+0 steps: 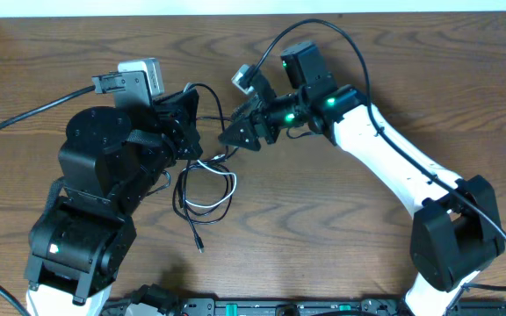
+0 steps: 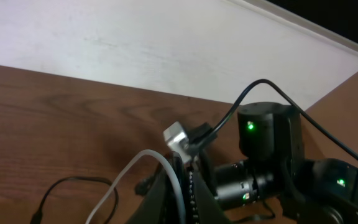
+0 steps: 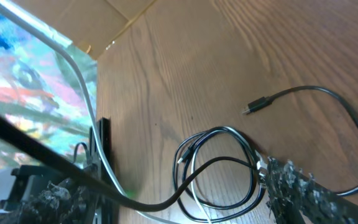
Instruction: Untangle cables
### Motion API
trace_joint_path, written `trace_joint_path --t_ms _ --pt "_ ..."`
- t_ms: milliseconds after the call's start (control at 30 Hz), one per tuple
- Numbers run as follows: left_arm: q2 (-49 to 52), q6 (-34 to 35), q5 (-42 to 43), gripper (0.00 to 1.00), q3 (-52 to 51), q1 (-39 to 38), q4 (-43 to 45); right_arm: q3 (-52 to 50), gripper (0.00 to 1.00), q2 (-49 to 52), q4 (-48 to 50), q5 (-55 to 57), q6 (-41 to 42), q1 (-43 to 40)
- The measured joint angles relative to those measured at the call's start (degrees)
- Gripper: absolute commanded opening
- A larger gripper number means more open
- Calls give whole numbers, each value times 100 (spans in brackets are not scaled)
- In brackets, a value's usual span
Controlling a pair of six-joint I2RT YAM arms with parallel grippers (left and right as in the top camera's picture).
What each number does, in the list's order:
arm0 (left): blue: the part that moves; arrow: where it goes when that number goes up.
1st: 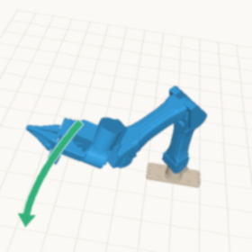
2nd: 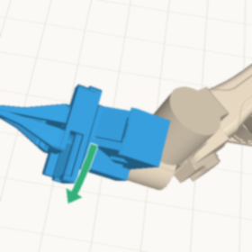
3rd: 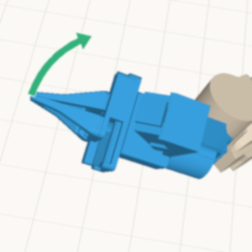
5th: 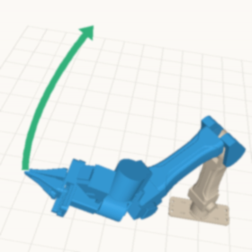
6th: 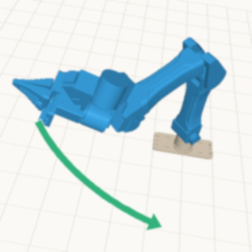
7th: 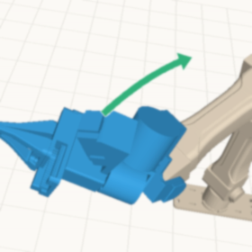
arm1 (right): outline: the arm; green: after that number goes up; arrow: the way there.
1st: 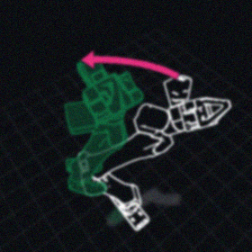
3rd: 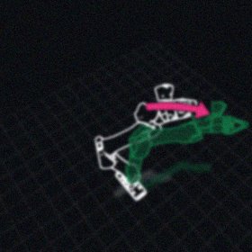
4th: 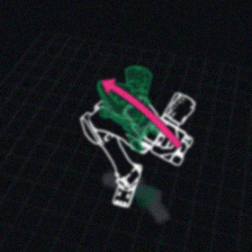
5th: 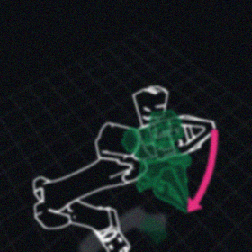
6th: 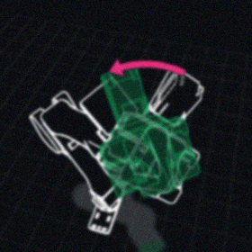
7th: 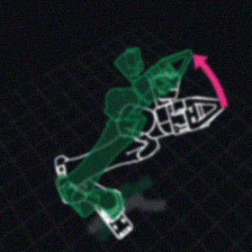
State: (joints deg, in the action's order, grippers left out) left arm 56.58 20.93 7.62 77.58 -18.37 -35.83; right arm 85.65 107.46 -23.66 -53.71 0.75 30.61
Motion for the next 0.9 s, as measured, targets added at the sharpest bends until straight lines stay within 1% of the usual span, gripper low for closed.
trace_joint_path --t_ms 133,200,267,300,367,400,500,533,600,667,767,800,900 --pt "0 9 0 8 0 0 0 0 82 0 111 -125 55 -94" --pt "0 24 0 8 0 0 0 0 80 0 186 -111 76 -50" --pt "0 24 0 8 0 0 0 0 73 0 341 35 162 87" --pt "2 24 0 8 0 0 0 0 63 0 413 192 210 197" --pt "2 24 0 8 0 0 -9 0 38 7 446 544 354 413" --pt "2 26 0 8 0 0 -17 0 28 15 426 841 468 533" --pt "7 24 0 8 0 0 -57 0 2 50 282 1773 881 737" --pt "7 24 0 8 0 0 -98 0 1 63 236 2105 1023 737" --pt "20 26 0 8 0 0 -170 0 1 70 125 2594 1202 638" --pt "42 26 7 9 0 0 -254 0 1 22 -33 2874 1274 455" --pt "116 42 22 17 -2 0 -289 0 1 -225 -352 3156 1349 50" --pt "129 35 22 21 -2 0 -278 0 1 -380 -501 3265 1375 -153" --pt "129 55 20 25 -2 0 -273 0 1 -872 -831 3491 1419 -774"
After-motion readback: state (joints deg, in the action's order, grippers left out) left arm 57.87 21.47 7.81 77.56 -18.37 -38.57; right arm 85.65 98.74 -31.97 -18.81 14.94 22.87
